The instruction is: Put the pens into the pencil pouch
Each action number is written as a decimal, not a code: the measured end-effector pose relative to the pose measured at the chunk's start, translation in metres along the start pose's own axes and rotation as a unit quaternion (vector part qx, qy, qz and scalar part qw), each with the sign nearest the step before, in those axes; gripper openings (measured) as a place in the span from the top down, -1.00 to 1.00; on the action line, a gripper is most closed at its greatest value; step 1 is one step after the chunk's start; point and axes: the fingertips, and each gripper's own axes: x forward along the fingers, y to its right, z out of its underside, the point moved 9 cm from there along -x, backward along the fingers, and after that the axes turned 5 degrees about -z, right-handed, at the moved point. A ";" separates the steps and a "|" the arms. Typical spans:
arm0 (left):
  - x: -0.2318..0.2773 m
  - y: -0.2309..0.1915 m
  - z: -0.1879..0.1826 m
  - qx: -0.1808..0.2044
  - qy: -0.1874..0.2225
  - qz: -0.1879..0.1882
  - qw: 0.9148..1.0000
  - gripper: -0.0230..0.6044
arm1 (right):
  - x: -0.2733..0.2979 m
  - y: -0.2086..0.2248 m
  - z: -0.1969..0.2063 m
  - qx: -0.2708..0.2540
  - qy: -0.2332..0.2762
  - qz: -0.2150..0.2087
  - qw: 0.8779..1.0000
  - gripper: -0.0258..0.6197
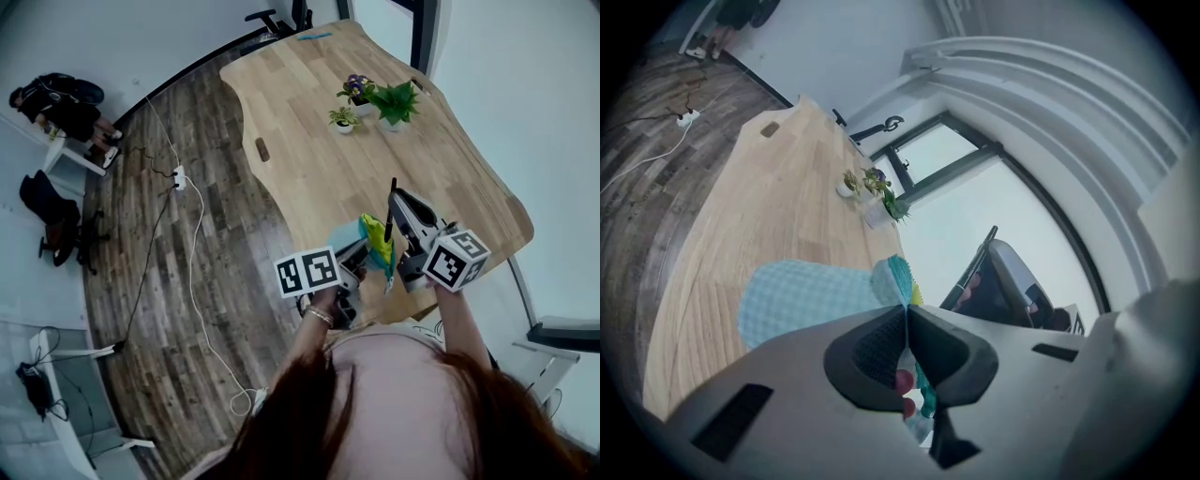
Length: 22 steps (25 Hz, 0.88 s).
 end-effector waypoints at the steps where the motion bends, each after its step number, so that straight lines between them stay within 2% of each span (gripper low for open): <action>1: 0.000 0.000 0.000 -0.004 0.000 0.003 1.000 0.90 | 0.000 0.000 0.001 -0.001 0.000 -0.004 1.000 0.82; 10: -0.002 0.006 0.000 -0.023 0.004 0.026 0.999 0.90 | -0.004 0.002 0.013 -0.019 -0.020 -0.002 1.000 0.82; 22: 0.000 0.004 -0.001 -0.024 0.004 0.020 1.000 0.90 | -0.012 0.006 0.027 -0.037 -0.057 -0.001 0.998 0.82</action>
